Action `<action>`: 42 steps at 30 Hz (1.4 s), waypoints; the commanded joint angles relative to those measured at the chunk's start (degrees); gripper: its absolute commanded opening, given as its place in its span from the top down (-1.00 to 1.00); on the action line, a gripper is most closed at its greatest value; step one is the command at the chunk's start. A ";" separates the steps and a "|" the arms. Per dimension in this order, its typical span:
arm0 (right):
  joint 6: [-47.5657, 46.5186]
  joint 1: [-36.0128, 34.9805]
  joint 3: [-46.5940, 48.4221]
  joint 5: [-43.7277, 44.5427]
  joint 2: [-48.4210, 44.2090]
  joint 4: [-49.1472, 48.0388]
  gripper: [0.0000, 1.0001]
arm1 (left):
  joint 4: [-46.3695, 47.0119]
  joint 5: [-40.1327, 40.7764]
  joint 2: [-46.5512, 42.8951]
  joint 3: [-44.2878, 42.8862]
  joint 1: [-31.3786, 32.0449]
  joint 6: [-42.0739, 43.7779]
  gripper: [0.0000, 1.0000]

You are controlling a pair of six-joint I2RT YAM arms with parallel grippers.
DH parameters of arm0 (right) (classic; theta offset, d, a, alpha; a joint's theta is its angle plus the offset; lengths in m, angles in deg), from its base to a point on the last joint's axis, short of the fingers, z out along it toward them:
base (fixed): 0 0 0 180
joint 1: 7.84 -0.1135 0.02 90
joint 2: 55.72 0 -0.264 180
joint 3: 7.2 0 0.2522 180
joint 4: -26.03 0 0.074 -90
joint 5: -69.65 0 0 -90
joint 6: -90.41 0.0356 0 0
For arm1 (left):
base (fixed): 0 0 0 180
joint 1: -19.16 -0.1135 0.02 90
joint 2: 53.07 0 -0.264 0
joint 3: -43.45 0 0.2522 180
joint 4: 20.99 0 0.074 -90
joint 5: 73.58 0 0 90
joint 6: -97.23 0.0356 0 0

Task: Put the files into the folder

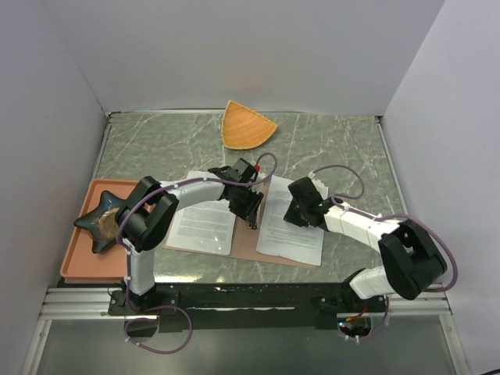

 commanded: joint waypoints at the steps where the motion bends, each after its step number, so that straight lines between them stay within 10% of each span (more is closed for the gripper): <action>1: -1.34 -1.01 2.18 -0.89 -4.81 -4.82 0.56 | -5.39 -1.68 -3.66 -3.65 -1.98 1.12 0.07; 9: 0.06 -5.93 1.56 -9.06 3.26 -20.28 0.57 | -6.97 -8.62 -9.02 -4.53 -7.25 0.95 -0.04; 22: 2.00 -7.34 1.47 -9.51 12.67 -25.49 0.67 | -1.17 -13.99 -11.58 6.71 -7.79 0.86 0.82; 36: 1.12 -7.52 -0.10 -7.49 14.25 -22.76 0.76 | 2.96 -9.51 -8.50 9.00 -3.74 -1.69 0.35; 42: 1.99 -7.61 -2.22 -7.40 15.57 -24.60 0.90 | 4.37 -8.19 -6.75 9.00 -3.31 -3.71 0.49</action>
